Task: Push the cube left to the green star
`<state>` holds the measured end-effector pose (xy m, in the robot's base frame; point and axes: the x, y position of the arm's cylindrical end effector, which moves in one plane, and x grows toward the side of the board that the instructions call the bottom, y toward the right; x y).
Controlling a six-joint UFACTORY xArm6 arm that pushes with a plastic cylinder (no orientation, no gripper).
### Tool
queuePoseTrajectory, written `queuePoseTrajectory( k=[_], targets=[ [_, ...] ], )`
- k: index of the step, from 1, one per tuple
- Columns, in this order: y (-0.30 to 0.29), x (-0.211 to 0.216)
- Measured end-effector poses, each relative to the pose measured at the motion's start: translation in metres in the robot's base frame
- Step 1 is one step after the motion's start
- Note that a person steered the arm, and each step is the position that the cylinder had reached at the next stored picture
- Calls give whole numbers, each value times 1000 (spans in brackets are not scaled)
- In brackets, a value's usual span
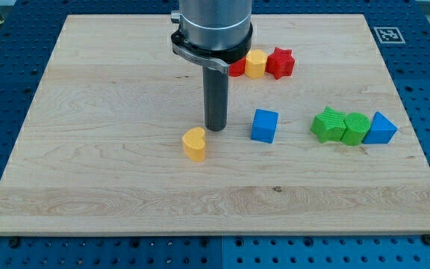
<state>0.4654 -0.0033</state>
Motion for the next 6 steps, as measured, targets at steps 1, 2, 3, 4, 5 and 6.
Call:
queuePoseTrajectory(
  k=[1,2,3,4,5,6],
  targets=[
    [23,0],
    [34,1],
    [37,6],
    [47,6],
    [58,6],
    [69,6]
  ],
)
